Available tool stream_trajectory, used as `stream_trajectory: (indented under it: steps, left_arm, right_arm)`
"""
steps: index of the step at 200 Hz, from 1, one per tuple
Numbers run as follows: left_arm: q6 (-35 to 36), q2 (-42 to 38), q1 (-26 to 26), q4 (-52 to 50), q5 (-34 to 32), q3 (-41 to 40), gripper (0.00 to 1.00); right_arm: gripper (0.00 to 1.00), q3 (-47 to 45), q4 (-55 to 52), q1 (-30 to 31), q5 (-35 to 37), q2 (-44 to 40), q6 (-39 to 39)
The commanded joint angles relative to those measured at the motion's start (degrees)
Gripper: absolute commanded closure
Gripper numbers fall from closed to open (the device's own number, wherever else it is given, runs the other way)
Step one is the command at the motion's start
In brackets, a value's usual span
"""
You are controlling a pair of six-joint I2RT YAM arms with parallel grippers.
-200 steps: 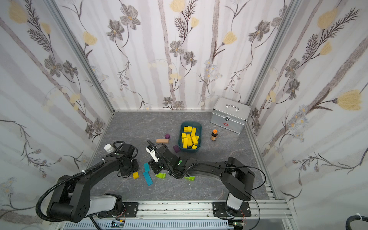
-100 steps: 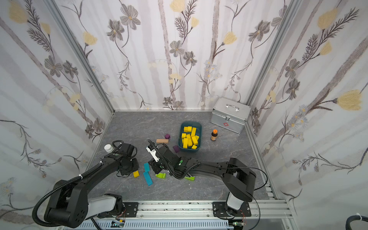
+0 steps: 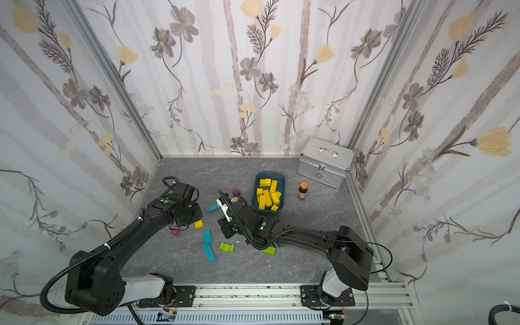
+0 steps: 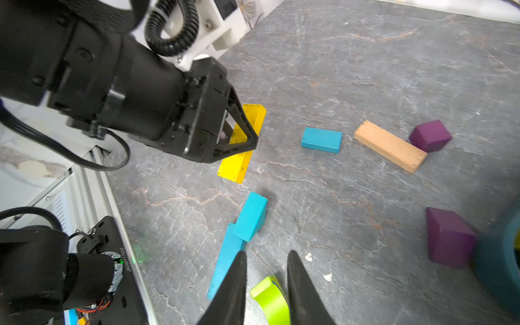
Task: Pick out the yellow building blocks
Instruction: Pick up the building block from the center of the board, then place the building block in the storage box.
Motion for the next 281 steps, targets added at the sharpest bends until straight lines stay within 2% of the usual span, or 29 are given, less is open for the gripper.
stream_trajectory:
  steps: [1,81,171,214,281]
  left_arm:
    - [-1.05,2.91,-2.00,-1.97,-1.92,4.51,0.79]
    - [-0.74,17.28,-11.05,-3.17,-2.62,20.70,0.79]
    - [1.82,41.02,-19.33,-6.20,1.20,49.58,0.79]
    - [3.56,51.19,-21.05,-9.09,2.78,62.68,0.79]
    - [5.74,66.88,-21.09,-15.32,4.01,84.95,0.75]
  right_arm:
    - [0.73,-1.57,-1.09,-2.03,2.46,-1.51,2.00]
    - [0.72,-8.50,-1.76,-9.34,2.88,-8.71,5.81]
    - [0.71,-11.37,-8.24,-19.40,1.98,-13.45,11.42]
    - [0.70,-13.40,-9.03,-23.68,2.04,-16.97,11.98]
    - [0.69,-14.23,-8.75,-25.60,1.62,-18.98,11.34]
